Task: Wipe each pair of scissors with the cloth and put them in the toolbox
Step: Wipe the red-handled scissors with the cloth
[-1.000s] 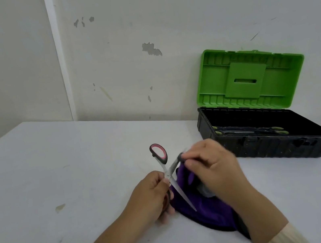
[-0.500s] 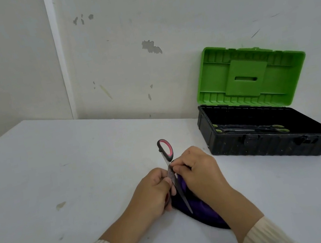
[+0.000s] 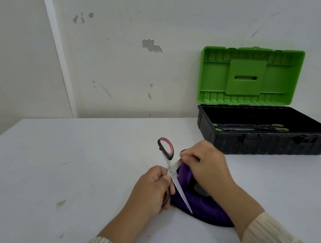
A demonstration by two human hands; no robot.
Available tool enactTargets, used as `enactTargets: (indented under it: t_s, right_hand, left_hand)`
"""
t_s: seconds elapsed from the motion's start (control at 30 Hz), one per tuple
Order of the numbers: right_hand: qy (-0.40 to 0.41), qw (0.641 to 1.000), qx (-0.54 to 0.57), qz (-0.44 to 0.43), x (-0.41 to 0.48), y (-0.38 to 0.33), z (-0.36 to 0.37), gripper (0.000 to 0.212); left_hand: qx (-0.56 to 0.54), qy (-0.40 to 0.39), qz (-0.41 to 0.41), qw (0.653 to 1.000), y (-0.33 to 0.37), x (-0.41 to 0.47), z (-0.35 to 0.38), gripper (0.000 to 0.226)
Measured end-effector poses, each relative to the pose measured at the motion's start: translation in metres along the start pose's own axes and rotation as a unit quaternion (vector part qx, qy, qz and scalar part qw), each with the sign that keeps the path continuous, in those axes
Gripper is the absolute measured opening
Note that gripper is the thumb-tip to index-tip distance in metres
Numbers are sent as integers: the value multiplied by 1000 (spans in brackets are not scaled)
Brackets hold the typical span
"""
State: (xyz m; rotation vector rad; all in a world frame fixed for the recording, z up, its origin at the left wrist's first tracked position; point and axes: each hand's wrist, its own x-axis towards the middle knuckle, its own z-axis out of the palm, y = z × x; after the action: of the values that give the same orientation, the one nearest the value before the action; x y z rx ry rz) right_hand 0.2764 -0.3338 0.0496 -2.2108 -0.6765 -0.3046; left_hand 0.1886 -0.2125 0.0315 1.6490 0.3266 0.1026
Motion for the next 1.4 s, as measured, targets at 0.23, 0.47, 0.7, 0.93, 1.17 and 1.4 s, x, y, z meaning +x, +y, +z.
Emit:
enactTargets:
  t_s: [0.23,0.47,0.7,0.93,1.17,1.4]
  right_hand:
    - [113,987,109,29,-3,6,-28,29]
    - [-16,994,35,-106,-12,-8,11,15]
    - [-11,996,46,-79,-9,-3,9,14]
    - [8,997,42,-60,-10,0,8,15]
    - [58,962,254,84,-1,13,-28,26]
    - [-129,893,368,226,1,3,-22,54]
  left_hand:
    - [-4,8,1,1000,3,2,-3,24]
    - [-20,17,17,1000,1,0,-3,25]
    - [-5,10,25,1000,2,-2,-4,26]
    - [2,11,38,999,5,-4,-4,26]
    - [358,156,293,873,-9,0,-14,24]
    - [483,225,381,755,-16,10,-23,25]
